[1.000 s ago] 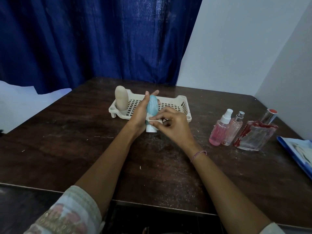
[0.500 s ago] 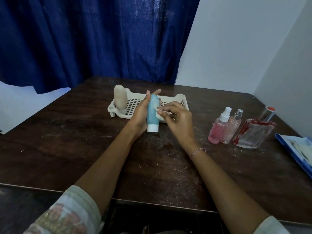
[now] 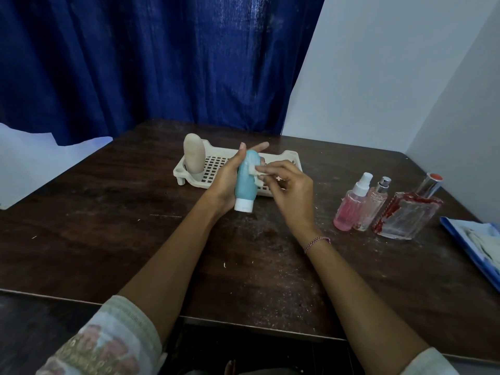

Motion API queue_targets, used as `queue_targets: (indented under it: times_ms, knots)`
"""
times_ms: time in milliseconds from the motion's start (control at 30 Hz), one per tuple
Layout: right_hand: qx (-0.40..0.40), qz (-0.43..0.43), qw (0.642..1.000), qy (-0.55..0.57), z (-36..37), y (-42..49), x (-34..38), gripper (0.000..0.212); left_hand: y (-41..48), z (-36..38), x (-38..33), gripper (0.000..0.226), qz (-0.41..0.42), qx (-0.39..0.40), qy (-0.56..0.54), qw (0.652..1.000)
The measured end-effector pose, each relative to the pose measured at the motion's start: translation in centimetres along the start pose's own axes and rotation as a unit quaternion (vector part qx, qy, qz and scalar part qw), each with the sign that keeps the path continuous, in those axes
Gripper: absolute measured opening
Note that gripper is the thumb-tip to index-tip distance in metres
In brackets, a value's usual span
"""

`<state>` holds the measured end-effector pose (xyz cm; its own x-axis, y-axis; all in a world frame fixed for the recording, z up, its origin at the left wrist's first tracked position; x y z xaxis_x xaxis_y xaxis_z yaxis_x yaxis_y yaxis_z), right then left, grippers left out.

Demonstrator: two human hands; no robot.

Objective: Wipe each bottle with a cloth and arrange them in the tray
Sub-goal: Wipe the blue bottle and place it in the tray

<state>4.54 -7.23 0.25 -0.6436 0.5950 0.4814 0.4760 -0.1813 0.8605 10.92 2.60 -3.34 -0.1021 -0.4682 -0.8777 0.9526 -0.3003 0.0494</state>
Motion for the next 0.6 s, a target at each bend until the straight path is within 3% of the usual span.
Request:
queue_targets:
  times_ms: [133,333,433,600]
  knots:
    - [0.005,-0.002,1.0,-0.007,0.4,-0.2,0.3,0.021,-0.1,0.1,-0.1,0.053,-0.001,0.003,-0.002,1.0]
    - [0.091,-0.126,0.987,-0.026,2.1,-1.6,3.0,0.019,-0.4,-0.1,-0.3,0.054,-0.004,-0.01,0.004,1.0]
    - [0.063,-0.129,0.988,-0.052,1.7,-1.2,2.9,0.017,-0.8,0.4,-0.1,0.058,-0.021,0.005,0.002,1.0]
    - [-0.045,-0.041,0.997,-0.057,-0.6,0.3,1.0,0.015,-1.1,1.0,0.5,0.055,-0.031,-0.009,0.057,0.998]
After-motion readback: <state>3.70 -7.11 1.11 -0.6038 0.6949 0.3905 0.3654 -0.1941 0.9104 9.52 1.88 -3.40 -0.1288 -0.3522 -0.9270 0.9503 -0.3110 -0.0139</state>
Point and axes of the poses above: each hand's wrist, its own y-axis towards the middle knuckle, its own z-axis out of the palm, x = y × z, the point moved 7 cm from there along y, towards the middle knuckle, and after that the axes turned 13 degrees about -x, right-handed, at the moved point
